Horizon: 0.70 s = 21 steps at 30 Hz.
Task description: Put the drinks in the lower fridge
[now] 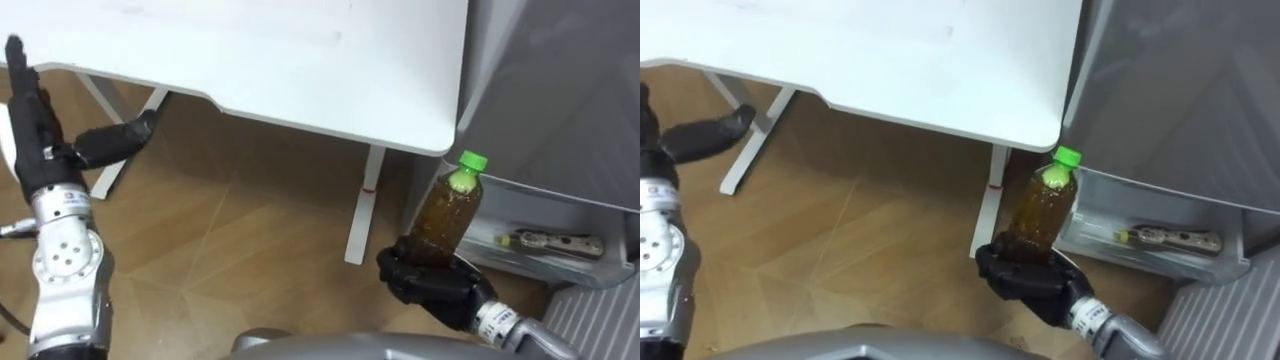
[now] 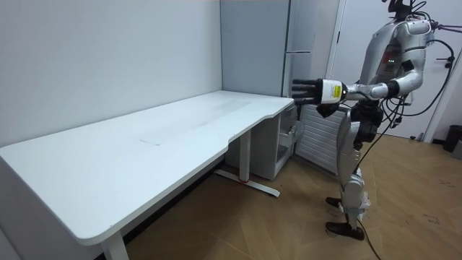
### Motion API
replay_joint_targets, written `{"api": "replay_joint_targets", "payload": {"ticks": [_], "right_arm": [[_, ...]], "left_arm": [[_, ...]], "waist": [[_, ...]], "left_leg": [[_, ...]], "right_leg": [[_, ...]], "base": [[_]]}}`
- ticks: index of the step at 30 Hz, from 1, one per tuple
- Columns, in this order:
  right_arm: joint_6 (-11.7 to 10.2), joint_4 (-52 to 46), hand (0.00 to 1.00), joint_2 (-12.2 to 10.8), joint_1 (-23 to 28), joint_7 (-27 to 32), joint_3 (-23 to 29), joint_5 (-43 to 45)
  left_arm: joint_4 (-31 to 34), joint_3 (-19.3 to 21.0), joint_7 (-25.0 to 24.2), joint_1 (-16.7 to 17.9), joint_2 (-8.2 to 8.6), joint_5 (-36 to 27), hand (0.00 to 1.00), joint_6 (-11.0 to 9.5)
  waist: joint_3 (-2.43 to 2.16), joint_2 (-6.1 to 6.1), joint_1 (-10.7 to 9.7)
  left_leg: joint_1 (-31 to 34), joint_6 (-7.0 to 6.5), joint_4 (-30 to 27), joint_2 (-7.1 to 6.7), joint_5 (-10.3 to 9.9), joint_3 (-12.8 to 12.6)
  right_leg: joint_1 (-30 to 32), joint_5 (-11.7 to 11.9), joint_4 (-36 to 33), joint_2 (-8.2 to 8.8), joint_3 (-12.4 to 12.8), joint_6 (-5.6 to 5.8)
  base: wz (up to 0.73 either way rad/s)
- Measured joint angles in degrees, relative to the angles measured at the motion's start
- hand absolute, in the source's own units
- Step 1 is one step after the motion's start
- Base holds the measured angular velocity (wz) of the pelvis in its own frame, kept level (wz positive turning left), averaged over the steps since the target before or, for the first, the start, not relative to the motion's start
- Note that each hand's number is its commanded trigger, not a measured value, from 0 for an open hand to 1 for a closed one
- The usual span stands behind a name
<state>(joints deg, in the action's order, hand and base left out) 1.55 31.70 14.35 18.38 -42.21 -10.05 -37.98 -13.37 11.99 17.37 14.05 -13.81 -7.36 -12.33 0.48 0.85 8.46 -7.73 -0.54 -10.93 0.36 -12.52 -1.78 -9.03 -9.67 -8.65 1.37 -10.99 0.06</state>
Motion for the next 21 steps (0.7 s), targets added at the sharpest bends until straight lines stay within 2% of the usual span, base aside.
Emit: {"api": "replay_joint_targets", "payload": {"ticks": [3,5,7,8,11,14,17,21], "right_arm": [[0.8,-0.1,1.00,-0.1,0.2,1.8,0.0,-0.2],[1.0,0.5,1.00,-0.2,0.2,2.5,0.0,-0.2],[1.0,2.0,1.00,-0.6,0.1,2.9,0.1,-0.3],[1.0,2.6,1.00,-0.7,0.1,3.2,0.1,-0.3],[1.7,3.3,1.00,-0.6,0.7,4.9,0.2,-1.0],[2.3,4.8,1.00,-0.8,0.5,6.5,0.3,-1.4],[2.4,7.0,1.00,-1.1,0.3,7.9,0.2,-4.6],[2.3,10.6,1.00,-1.1,-0.4,10.7,0.2,-9.0]], "left_arm": [[-4.9,-2.1,0.6,0.5,1.10,0.0,0.00,0.9],[-9.7,-3.7,0.9,0.6,2.07,0.1,0.00,2.4],[-14.1,-4.3,0.9,1.0,2.15,0.1,0.00,2.6],[-16.1,-4.3,1.0,1.7,2.16,0.0,0.00,3.3],[-18.4,-4.4,1.1,3.8,2.16,-1.2,0.00,4.8],[-23.3,-5.2,1.0,4.0,2.15,-1.2,0.00,5.0],[-29.7,-5.6,0.7,4.6,2.32,-1.3,0.00,6.2],[-34.5,-5.7,0.7,5.6,2.35,-2.0,0.00,7.1]], "waist": [[-0.14,0.20,0.3],[-0.30,0.18,0.5],[-0.43,0.13,0.4],[-0.55,-0.15,-0.2],[-0.51,-0.32,-0.5],[-0.37,-0.41,-0.4],[-0.31,-0.57,-0.4],[-0.22,-1.16,-0.6]], "left_leg": [[0.0,0.00,0.0,-0.01,0.0,0.1],[0.0,0.01,0.1,0.05,0.0,0.1],[0.0,0.02,0.2,0.12,0.0,0.1],[0.0,0.02,0.4,0.12,0.0,0.0],[0.1,0.01,0.6,-0.03,0.0,0.0],[-0.1,-0.01,0.7,-0.09,0.0,-0.2],[-0.6,-0.01,0.9,-0.04,0.0,-0.7],[-0.9,-0.03,1.2,-0.06,0.0,-0.8]], "right_leg": [[0.0,0.0,0.0,-0.02,-0.1,0.00],[-0.1,0.0,0.0,-0.07,-0.1,0.00],[-0.3,0.0,0.0,-0.13,-0.1,0.00],[-0.3,0.0,0.0,-0.12,-0.1,0.00],[-0.2,0.0,0.0,0.01,0.0,0.05],[0.0,-0.1,0.0,0.08,0.3,0.13],[-0.2,-0.1,0.1,0.01,0.8,0.16],[-0.6,-0.1,0.2,-0.01,0.7,0.24]], "base": [[0.00],[0.00],[0.00],[0.00],[0.00],[-0.03],[-0.08],[-0.01]]}}
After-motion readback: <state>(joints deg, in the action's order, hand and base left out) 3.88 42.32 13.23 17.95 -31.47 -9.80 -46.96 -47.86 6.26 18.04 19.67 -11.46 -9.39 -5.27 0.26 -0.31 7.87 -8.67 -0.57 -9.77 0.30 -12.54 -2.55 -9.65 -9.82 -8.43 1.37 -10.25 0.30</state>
